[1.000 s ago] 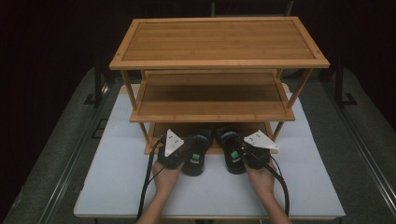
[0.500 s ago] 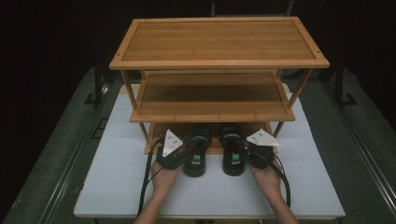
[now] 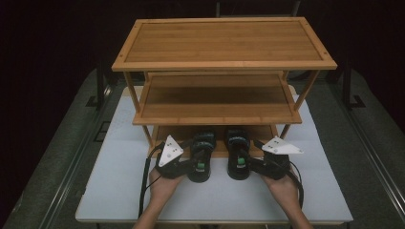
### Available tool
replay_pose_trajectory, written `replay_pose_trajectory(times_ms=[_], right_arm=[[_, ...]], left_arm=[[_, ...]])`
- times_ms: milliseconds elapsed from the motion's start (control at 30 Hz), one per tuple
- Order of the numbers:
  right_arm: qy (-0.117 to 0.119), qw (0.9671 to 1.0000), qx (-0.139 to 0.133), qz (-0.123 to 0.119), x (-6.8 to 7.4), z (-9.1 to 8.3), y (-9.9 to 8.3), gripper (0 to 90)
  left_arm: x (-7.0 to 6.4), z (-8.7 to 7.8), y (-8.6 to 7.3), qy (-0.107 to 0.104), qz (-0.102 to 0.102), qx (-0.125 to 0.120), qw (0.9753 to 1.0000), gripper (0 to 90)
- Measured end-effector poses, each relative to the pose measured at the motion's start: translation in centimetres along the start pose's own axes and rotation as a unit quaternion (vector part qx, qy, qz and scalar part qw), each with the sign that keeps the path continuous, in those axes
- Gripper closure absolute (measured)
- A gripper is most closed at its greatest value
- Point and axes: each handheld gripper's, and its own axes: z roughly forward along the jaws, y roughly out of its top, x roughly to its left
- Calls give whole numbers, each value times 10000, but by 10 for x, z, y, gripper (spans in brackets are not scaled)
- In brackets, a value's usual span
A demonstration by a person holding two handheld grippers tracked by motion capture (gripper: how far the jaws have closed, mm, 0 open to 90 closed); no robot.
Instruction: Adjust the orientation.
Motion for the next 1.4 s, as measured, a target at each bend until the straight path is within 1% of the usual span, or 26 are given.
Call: replay_pose_trajectory(times_ms=[100, 167, 267, 367, 400, 500, 600, 667, 700, 767, 800, 867, 933, 1033, 1100, 1167, 1200, 1267, 1333, 1400], right_arm=[[213, 9997, -56, 53, -2, -12, -4, 340], [383, 9992, -55, 88, -2, -20, -8, 320], [519, 9986, -62, 50, 0, -28, -14, 282], [606, 9981, -104, 13, 4, -35, -20, 267], [648, 9979, -60, 6, 5, -36, -21, 263], [656, 9978, 81, -78, 9, -35, -26, 233], [687, 9975, 158, -69, 10, -32, -32, 217], [710, 9970, 298, -54, 11, -29, -36, 203], [718, 9966, 398, -42, 11, -26, -38, 200], [697, 9964, 477, -55, 11, -23, -40, 214], [676, 9965, 486, -65, 11, -22, -41, 215], [706, 9958, 575, -55, 12, -18, -42, 213], [723, 9952, 658, -70, 13, -15, -43, 204], [714, 9944, 772, -112, 16, -10, -45, 204], [664, 9939, 860, -177, 18, -7, -46, 197], [635, 9934, 937, -170, 19, -4, -47, 193], [631, 9931, 969, -212, 19, -2, -47, 193], [621, 9924, 1049, -185, 19, 1, -47, 191], [608, 9916, 1125, -200, 20, 4, -47, 189], [570, 9907, 1219, -185, 21, 8, -48, 188]], left_arm=[[-2, -7, 0, -156, 51, 30, 9999, 377], [-2, -12, -2, -182, 107, 45, 9998, 350], [-2, -20, -4, -204, 112, 2, 9997, 332], [-1, -24, -7, -230, 131, 63, 9996, 300], [-1, -26, -8, -243, 127, 79, 9996, 296], [-1, -29, -12, -262, 138, 143, 9995, 274], [1, -33, -20, -243, 89, 205, 9995, 233], [1, -33, -26, -232, 94, 301, 9992, 203], [1, -33, -28, -230, 85, 344, 9991, 191], [0, -32, -33, -221, 90, 397, 9989, 170], [0, -32, -33, -221, 90, 397, 9989, 164], [-3, -27, -40, -321, 122, 574, 9978, 163], [-6, -22, -44, -366, 168, 764, 9963, 139], [-9, -15, -49, -436, 212, 963, 9942, 140], [-9, -11, -51, -435, 235, 1163, 9920, 139], [-9, -7, -53, -477, 252, 1328, 9897, 140], [-9, -5, -54, -484, 246, 1391, 9888, 140], [-8, -3, -54, -517, 259, 1454, 9877, 140], [-7, 1, -54, -560, 272, 1567, 9857, 144], [-7, 4, -54, -584, 241, 1619, 9848, 145]])
